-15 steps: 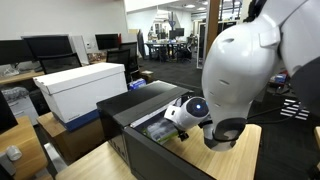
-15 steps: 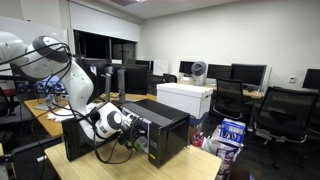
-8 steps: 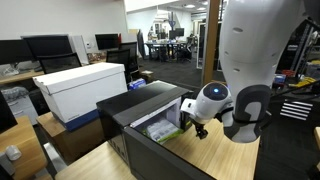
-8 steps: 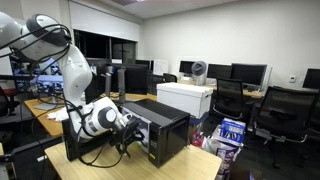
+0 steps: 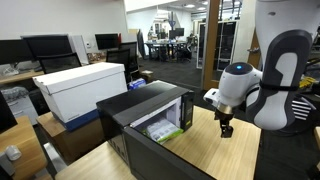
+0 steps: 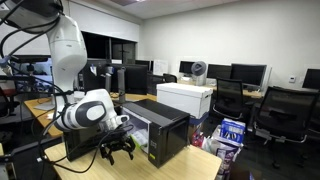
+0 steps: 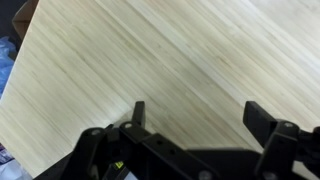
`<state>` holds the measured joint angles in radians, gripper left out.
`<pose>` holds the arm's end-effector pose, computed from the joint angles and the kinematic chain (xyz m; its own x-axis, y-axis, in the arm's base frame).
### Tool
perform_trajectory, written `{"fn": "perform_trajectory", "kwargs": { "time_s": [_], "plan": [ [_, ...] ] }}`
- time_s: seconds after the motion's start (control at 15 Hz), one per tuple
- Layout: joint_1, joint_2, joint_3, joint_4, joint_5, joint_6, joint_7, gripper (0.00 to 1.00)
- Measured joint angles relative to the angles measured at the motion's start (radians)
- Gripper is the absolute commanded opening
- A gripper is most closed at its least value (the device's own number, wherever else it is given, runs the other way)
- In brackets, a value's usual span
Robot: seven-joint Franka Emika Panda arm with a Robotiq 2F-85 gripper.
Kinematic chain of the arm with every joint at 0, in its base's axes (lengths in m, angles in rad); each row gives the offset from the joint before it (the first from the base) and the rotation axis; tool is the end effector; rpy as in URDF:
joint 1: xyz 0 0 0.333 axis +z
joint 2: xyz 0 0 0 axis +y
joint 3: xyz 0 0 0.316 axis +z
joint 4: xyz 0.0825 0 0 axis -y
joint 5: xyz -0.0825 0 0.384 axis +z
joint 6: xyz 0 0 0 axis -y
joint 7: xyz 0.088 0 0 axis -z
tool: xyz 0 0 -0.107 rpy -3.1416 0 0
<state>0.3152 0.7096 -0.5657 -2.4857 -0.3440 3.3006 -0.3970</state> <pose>0.4342 -0.1179 0.0744 0.8075 0.5847 -0.0781 0.5738 -0.7480 0.3335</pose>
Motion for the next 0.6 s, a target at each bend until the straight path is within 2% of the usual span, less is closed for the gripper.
{"fn": "perform_trajectory", "kwargs": {
  "time_s": [0.27, 0.6],
  "plan": [
    [-0.138, -0.132, 0.133, -0.013, 0.027, -0.109, 0.062, 1.0],
    [-0.343, -0.217, 0.37, -0.019, 0.12, -0.174, 0.157, 1.0]
  ]
}}
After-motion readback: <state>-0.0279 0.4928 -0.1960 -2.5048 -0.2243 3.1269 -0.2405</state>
